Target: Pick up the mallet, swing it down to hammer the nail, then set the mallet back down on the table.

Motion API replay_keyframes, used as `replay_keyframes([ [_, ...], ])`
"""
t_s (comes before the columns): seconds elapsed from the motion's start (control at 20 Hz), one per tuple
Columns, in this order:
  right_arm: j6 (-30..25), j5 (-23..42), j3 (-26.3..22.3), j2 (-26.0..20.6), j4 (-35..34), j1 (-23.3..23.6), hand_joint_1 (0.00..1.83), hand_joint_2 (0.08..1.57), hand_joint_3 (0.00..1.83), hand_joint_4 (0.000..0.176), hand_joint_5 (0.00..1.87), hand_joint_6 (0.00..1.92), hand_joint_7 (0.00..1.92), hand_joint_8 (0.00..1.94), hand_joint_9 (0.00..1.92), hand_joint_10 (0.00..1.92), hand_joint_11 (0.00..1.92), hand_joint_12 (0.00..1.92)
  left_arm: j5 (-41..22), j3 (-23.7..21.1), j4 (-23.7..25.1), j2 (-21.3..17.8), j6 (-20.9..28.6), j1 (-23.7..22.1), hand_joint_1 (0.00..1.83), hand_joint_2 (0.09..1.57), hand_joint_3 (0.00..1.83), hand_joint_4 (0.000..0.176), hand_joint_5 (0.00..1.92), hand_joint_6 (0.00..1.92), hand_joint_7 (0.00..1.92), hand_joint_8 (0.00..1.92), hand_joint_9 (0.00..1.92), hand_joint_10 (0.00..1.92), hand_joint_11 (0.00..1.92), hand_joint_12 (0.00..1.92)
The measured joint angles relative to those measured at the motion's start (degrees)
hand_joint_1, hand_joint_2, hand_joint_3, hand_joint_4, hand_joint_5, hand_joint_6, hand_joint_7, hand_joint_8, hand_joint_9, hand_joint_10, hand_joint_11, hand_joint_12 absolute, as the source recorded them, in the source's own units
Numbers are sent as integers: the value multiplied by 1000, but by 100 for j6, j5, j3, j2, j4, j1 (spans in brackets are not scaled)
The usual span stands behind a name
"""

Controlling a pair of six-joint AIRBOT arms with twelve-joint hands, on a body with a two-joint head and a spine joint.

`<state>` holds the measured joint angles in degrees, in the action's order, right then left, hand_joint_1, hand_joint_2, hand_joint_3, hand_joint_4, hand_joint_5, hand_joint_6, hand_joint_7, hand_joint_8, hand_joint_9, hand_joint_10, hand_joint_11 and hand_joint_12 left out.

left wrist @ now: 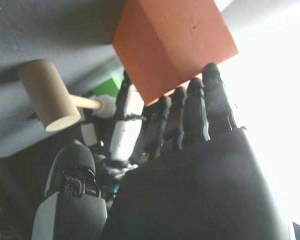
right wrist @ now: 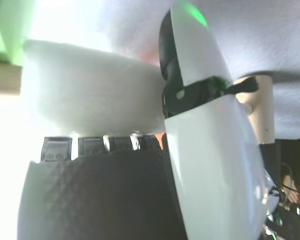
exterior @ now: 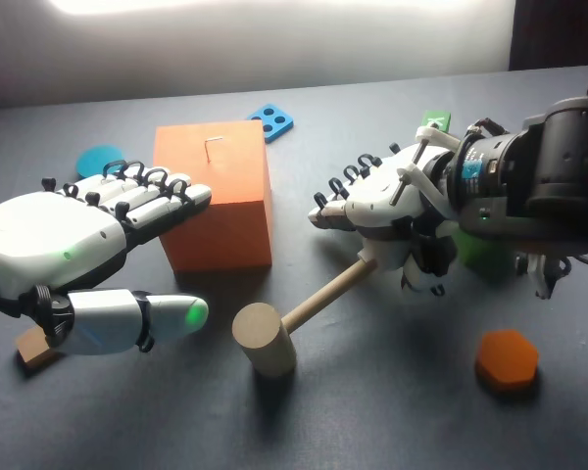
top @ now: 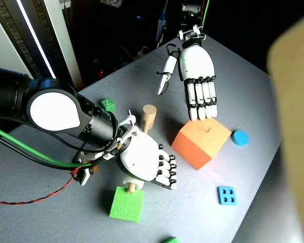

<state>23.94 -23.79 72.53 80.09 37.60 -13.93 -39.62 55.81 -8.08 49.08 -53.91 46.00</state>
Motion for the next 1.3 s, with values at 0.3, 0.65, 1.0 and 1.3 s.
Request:
replay_keyframes([
  [0.3, -15, 76, 7, 28, 0, -20, 1241, 1054, 0, 0, 0, 0, 0, 0, 0, 0, 0, 0, 0, 33, 35, 0, 2, 0, 0, 1224, 0, 0, 40, 0, 6, 0, 0, 0, 0, 0],
  [0.65, -17, 81, 22, 39, -2, -24, 1239, 1063, 1, 0, 0, 0, 0, 0, 0, 0, 0, 0, 107, 61, 57, 0, 2, -68, 0, 1231, 3, 0, 18, 0, 1, 0, 0, 0, 0, 0],
  [1.0, -15, 83, 28, 39, 0, -24, 1242, 1061, 0, 0, 38, 14, 1, 0, 0, 0, 14, 6, 133, 68, 59, 0, 4, -96, 0, 1226, 0, 0, 45, 8, 13, 3, 0, 0, 0, 0],
  [1.3, -17, 85, 28, 39, 0, -26, 1249, 1096, 0, 0, 337, 10, 403, 8, 376, 32, 0, 802, 157, 72, 59, 0, 2, -131, 0, 1217, 0, 0, 15, 0, 0, 0, 0, 0, 0, 0],
])
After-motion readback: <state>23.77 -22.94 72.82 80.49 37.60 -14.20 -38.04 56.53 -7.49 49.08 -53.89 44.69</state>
